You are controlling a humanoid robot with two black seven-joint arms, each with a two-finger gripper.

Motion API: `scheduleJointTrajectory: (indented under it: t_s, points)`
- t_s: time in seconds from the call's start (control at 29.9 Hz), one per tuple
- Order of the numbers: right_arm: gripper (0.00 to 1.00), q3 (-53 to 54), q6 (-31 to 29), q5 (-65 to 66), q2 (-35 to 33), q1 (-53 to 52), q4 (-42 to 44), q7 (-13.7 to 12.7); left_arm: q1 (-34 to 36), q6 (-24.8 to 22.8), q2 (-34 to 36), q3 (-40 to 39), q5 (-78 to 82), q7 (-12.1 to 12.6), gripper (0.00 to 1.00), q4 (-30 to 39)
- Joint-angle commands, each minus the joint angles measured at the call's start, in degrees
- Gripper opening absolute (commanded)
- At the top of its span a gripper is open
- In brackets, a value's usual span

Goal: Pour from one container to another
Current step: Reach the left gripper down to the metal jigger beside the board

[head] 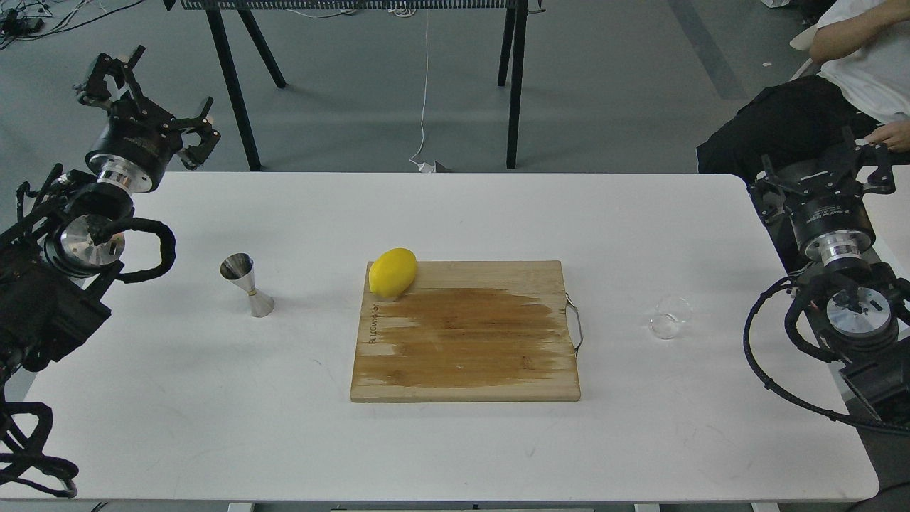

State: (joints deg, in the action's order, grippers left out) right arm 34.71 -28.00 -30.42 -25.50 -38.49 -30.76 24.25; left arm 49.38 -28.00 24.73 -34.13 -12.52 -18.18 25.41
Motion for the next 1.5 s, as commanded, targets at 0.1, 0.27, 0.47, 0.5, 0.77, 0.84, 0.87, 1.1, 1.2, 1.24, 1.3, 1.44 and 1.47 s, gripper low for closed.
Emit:
scheduleJointTrajectory:
  t_s: [0.1,0.27,0.47,0.5,0.77,0.84,0.87,1.1,1.2,1.24,1.3,1.44,1.47]
  points:
    - [1.00,0.09,0.00,0.01,0.01,0.43,0.00,0.00,-0.16,0.00,0.15,-0.94,-0.05,0.25,1.00,1.39]
    - [1.00,-0.08,0.00,0.01,-0.08,0.96,-0.26,0.00,-0.95,0.00,1.81,-0.06,0.47,0.51,1.00,4.90]
    - [1.00,-0.08,0.00,0.01,-0.08,2.01,0.78,0.00,-2.97,0.00,12.79,4.16,13.37,0.16,0.99,21.85]
    - [1.00,-0.08,0.00,0.01,-0.08,2.45,1.75,0.00,-2.97,0.00,13.76,4.16,15.66,0.16,0.99,24.40]
    - [1.00,0.01,0.00,0.01,0.36,3.60,2.64,0.00,-4.37,22.17,22.72,7.66,56.40,0.16,0.94,46.64]
    - [1.00,-0.08,0.00,0.01,0.36,3.60,2.72,0.00,-5.16,25.44,25.27,9.51,67.13,-0.10,0.94,48.85]
    - [1.00,-0.08,0.00,0.01,0.36,3.60,2.72,0.09,-5.60,26.50,26.59,10.13,71.45,-0.36,0.94,49.47]
    - [1.00,-0.08,0.00,0.01,0.36,3.68,2.90,0.09,-15.43,38.43,30.82,11.89,100.44,-1.68,0.94,51.41]
    - [1.00,-0.17,0.00,0.01,0.36,3.77,2.90,0.00,-20.27,47.22,31.96,11.72,115.65,-1.60,0.93,50.71]
    - [1.00,-0.17,0.00,0.01,0.36,3.95,2.90,0.00,-21.68,49.60,32.31,11.72,120.49,-1.34,0.93,50.27]
    - [1.00,-0.08,0.00,0.01,0.36,4.56,2.90,0.00,-23.79,52.43,32.05,11.72,127.36,-0.90,0.93,48.17]
    - [1.00,-0.26,0.00,0.10,0.36,4.83,2.81,0.09,-26.17,54.10,29.51,11.80,132.05,-0.81,0.93,40.18]
    - [1.00,-0.34,0.00,0.10,0.36,4.83,2.81,0.09,-26.35,54.54,27.76,11.80,132.14,-0.89,0.93,37.29]
